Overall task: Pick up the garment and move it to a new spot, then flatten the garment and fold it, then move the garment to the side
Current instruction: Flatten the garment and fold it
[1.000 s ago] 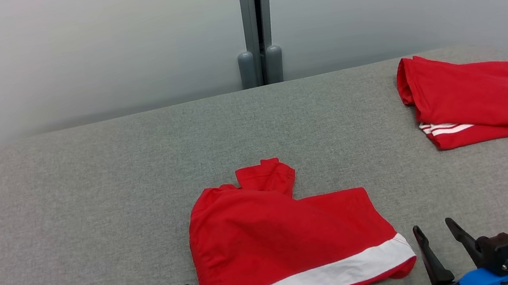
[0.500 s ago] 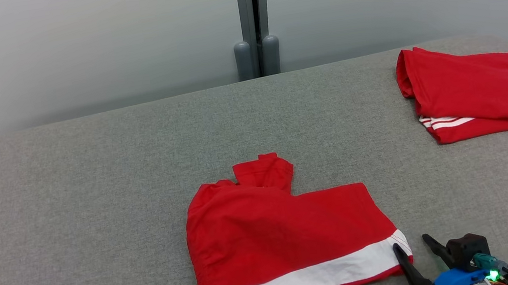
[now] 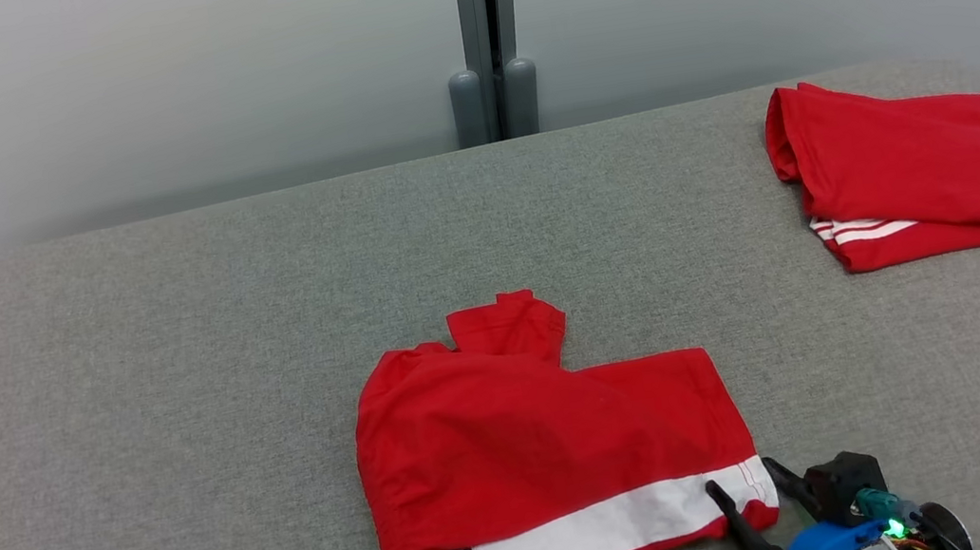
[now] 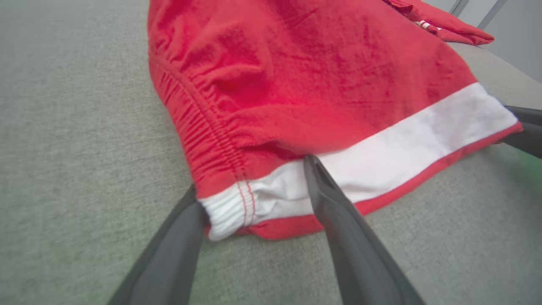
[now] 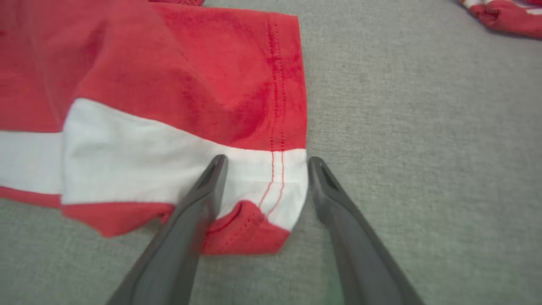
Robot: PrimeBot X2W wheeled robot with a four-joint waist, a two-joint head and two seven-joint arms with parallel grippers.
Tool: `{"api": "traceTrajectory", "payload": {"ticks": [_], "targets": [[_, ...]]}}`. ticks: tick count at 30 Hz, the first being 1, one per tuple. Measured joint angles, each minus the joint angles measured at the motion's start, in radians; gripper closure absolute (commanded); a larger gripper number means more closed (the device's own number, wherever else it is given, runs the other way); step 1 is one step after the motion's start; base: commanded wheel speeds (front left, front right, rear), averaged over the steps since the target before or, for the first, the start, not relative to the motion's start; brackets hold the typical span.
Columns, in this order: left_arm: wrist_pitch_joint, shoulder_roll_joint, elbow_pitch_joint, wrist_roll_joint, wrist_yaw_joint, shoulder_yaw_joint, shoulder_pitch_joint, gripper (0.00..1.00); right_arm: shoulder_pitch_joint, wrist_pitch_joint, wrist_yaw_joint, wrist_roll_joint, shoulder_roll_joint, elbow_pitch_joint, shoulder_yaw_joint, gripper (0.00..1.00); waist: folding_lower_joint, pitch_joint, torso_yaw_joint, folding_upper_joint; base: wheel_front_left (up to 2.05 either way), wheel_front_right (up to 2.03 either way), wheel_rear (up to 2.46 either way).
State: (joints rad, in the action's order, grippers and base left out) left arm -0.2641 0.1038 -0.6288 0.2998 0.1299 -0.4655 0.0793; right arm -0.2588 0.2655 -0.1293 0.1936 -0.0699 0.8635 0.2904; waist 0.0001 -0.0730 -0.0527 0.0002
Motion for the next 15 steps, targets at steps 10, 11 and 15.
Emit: {"api": "traceTrajectory", "payload": {"ticks": [10,11,15], "targets": [[0.0,-0.001,-0.008,0.036,0.0,-0.04,0.026,1.0,0.0,0.0,-0.001,0.057,0.001,-0.013,0.038,1.0,0.0,-0.004,-0.005,0.0,0.0,0.0,0.0],[0.0,-0.001,-0.006,0.037,0.0,-0.042,0.029,1.0,0.0,-0.001,-0.001,0.064,-0.001,-0.023,0.04,1.0,0.0,-0.005,-0.006,0.0,0.0,0.0,0.0],[0.0,0.008,0.034,0.044,0.0,-0.043,0.034,1.0,0.0,-0.002,-0.001,0.073,-0.009,-0.09,0.034,1.0,0.0,-0.009,-0.006,0.0,0.0,0.0,0.0]]}}
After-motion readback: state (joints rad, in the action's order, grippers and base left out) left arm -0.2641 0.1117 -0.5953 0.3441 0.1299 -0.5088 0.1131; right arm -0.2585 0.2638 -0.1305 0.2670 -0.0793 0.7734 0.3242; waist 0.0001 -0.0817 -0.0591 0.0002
